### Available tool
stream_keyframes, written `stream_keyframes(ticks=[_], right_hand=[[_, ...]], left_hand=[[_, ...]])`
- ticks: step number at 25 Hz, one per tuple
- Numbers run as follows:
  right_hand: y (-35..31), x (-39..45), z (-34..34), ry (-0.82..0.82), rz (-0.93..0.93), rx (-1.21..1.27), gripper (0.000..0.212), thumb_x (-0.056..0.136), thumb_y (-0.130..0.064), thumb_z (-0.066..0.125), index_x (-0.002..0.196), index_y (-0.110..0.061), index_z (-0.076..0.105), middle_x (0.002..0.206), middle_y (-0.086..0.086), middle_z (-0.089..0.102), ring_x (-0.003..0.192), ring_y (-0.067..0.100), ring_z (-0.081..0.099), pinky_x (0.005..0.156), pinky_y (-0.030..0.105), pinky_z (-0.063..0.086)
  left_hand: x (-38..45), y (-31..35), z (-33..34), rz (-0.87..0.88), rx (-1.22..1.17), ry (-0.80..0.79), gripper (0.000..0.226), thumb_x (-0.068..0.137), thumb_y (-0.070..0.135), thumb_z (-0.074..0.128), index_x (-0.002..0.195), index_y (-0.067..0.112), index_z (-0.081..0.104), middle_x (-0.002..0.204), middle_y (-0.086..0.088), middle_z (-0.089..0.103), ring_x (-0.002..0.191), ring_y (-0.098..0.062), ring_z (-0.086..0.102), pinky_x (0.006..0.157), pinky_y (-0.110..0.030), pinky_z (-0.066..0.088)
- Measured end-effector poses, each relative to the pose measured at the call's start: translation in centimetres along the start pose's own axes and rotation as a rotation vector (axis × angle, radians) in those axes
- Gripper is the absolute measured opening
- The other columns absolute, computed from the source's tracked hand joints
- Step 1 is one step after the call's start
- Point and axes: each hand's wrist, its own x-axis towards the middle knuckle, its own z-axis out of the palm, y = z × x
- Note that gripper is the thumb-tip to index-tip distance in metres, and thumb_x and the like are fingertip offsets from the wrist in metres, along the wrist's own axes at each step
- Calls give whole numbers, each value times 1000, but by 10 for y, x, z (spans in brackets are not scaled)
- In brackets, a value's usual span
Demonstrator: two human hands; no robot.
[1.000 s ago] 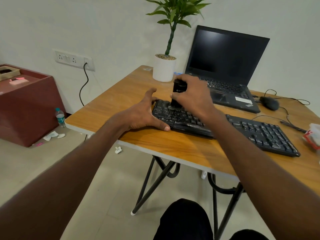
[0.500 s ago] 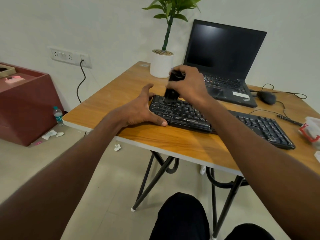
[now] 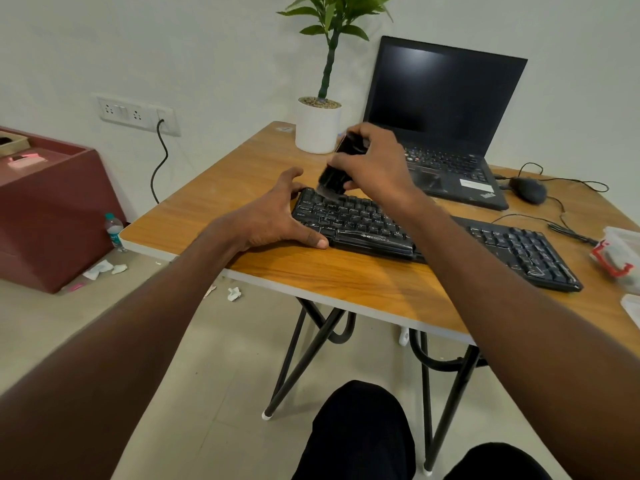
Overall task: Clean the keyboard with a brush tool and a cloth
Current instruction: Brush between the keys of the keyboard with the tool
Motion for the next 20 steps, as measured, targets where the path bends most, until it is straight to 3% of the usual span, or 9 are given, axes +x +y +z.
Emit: stream_keyframes(ticks=[2, 5, 9, 13, 16, 20], right_hand=[[5, -2, -6, -41, -42, -198, 44, 85, -23, 80, 125, -20, 63, 115, -1, 65, 105, 20, 65, 83, 40, 63], [2, 5, -20, -52, -112, -479, 45, 85, -24, 78, 127, -20, 63, 113, 1, 65, 102, 19, 62, 82, 31, 53], [-1, 2, -11, -45, -145, -390, 46, 89, -29, 78, 130, -20, 61, 115, 0, 65, 99, 14, 58, 75, 22, 45], [-9, 4, -11, -245, -163, -460, 45, 86, -24, 77, 129, -20, 61, 118, 1, 62, 108, 20, 59, 91, 36, 55], [-21, 16, -20, -378, -115, -435, 41, 87, -20, 78, 126, -16, 63, 118, 7, 63, 109, 24, 62, 91, 41, 59], [-19, 23, -14, -377, -118, -446, 43, 87, -22, 78, 127, -16, 63, 121, 8, 63, 111, 24, 61, 92, 42, 59]], left_hand=[[0, 0, 0, 1, 5, 0, 150, 53, 44, 104, 165, 36, 5, 167, 1, 31, 143, -14, 36, 118, -34, 34], [0, -1, 0, -2, 14, 7, 147, 55, 42, 103, 165, 35, 5, 168, 0, 29, 141, -13, 35, 114, -31, 33], [2, 0, 1, -5, 17, 8, 148, 54, 44, 103, 165, 36, 6, 169, 0, 30, 143, -14, 35, 115, -32, 33], [2, -3, 0, -2, 10, 7, 149, 52, 48, 104, 164, 38, 6, 167, 1, 32, 146, -19, 38, 117, -35, 36], [2, -2, 1, 4, 14, 2, 148, 53, 48, 104, 164, 40, 7, 167, 1, 32, 144, -19, 39, 119, -38, 37], [1, -2, 1, 3, 14, 7, 148, 51, 50, 104, 164, 40, 8, 167, 1, 32, 146, -19, 38, 122, -42, 37]])
